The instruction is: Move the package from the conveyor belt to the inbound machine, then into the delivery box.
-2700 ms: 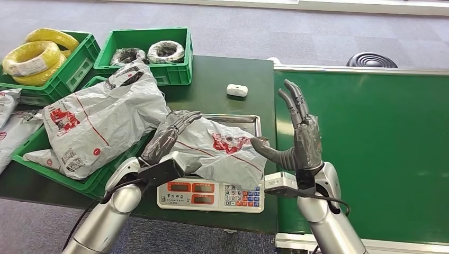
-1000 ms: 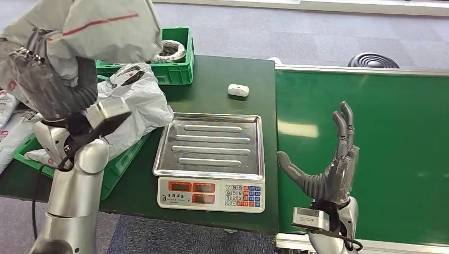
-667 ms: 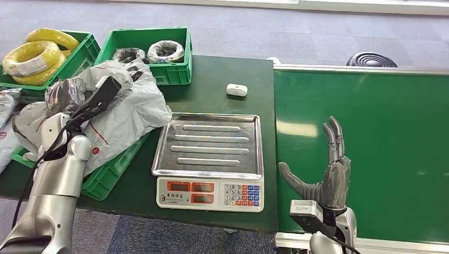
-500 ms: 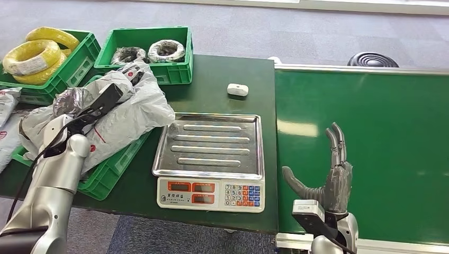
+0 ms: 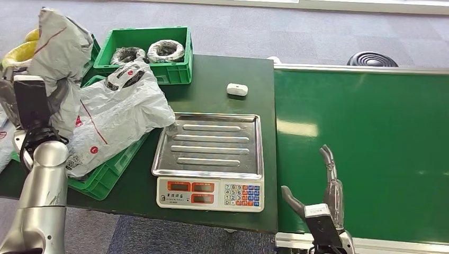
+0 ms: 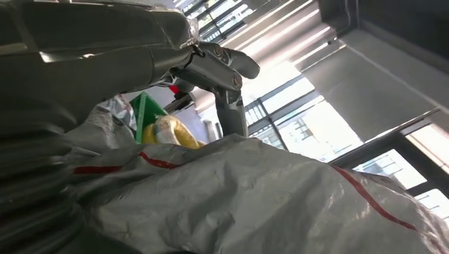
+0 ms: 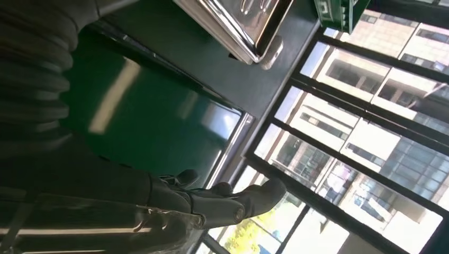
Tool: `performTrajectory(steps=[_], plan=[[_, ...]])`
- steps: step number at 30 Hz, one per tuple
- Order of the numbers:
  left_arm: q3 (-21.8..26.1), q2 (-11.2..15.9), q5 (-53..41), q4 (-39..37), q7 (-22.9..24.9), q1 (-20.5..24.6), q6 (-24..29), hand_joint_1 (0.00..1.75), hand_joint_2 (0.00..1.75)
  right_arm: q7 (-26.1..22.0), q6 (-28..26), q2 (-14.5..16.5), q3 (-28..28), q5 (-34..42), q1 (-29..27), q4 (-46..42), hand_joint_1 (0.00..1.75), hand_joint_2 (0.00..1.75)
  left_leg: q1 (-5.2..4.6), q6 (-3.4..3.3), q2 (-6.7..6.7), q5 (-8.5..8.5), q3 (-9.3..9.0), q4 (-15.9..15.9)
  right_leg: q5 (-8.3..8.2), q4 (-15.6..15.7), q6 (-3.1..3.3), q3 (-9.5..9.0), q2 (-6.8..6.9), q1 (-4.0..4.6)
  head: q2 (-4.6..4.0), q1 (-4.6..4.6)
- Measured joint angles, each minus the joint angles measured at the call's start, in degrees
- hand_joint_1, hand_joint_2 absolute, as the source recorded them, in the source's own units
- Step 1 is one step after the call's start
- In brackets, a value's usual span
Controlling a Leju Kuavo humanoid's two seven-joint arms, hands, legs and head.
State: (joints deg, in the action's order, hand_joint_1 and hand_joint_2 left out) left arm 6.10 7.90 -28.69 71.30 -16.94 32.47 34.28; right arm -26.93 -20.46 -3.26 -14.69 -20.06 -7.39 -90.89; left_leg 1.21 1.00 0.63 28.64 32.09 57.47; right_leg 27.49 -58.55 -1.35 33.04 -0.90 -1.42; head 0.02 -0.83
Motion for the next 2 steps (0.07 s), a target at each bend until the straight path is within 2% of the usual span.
performTrajectory(steps=[1,2], plan=[[-0.1,0.2,0.1,2.3,-0.7,-1.3,1.4,0.0,1.75,0.2,1.9,0.0,0.0,1.4,-0.3,0.4,0.0,1.75,0.0,0.0,0.0,0.0,0.0,0.0,0.0,0.0,0.0,0.0,0.0,0.0,0.0,0.01],[-0.1,0.3,0.1,3.5,-1.2,-2.1,2.2,0.0,1.75,0.2,3.1,0.0,0.0,2.4,-0.5,0.7,0.0,1.75,0.0,0.0,0.0,0.0,0.0,0.0,0.0,0.0,0.0,0.0,0.0,0.0,0.0,0.01]])
